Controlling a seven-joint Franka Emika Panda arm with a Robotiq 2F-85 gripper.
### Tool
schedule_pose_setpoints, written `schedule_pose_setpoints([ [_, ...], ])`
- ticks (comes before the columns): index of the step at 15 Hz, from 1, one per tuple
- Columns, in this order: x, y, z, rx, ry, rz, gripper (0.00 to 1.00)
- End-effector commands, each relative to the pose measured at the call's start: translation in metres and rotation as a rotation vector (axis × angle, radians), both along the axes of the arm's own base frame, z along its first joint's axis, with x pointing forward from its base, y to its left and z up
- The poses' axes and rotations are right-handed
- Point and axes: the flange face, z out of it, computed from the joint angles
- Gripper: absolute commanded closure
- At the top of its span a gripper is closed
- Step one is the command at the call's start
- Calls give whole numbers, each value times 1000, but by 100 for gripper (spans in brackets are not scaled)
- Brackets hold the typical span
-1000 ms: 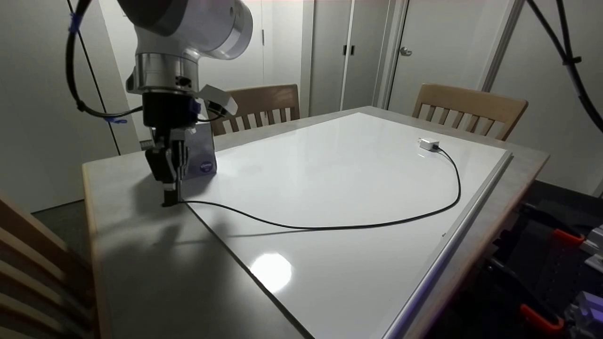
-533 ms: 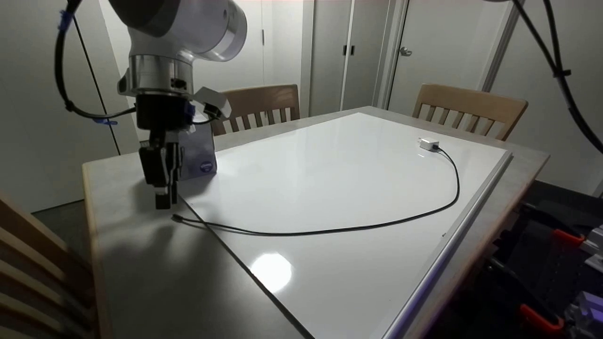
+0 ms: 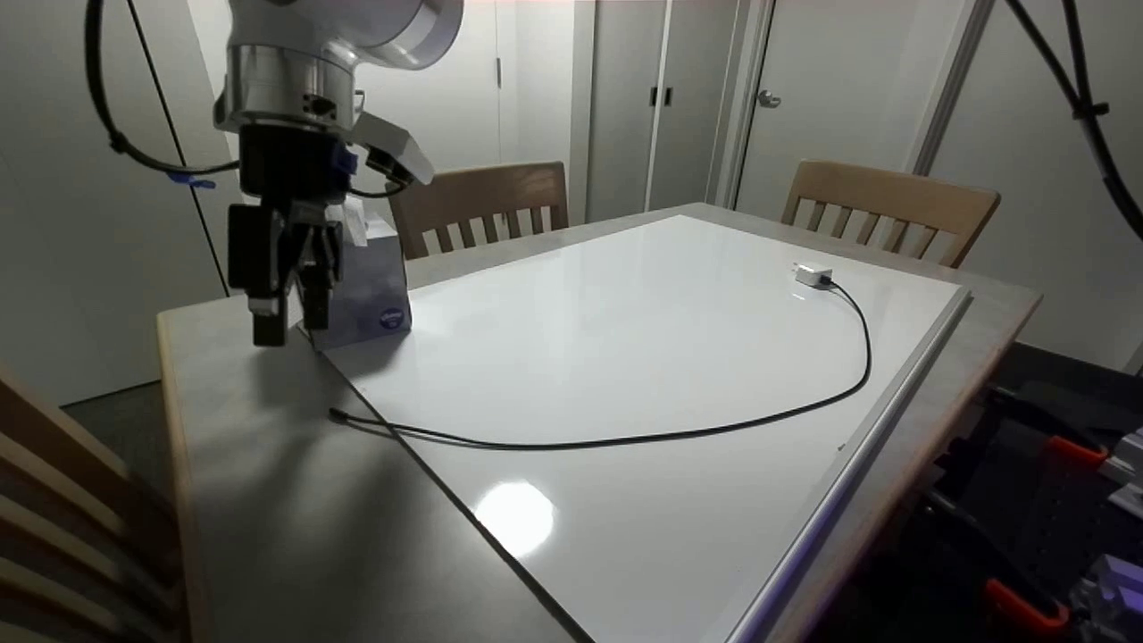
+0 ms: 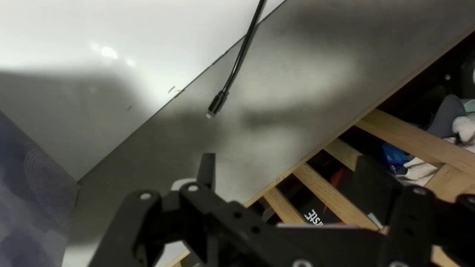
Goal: Unwind the charger cable and stretch it along the board
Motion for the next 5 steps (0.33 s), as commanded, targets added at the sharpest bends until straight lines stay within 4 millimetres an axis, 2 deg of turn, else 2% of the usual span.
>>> schedule_pose_setpoints([
  [1, -2, -6, 28, -24, -4, -80, 0],
  [5, -1, -5, 41, -28, -16, -153, 0],
])
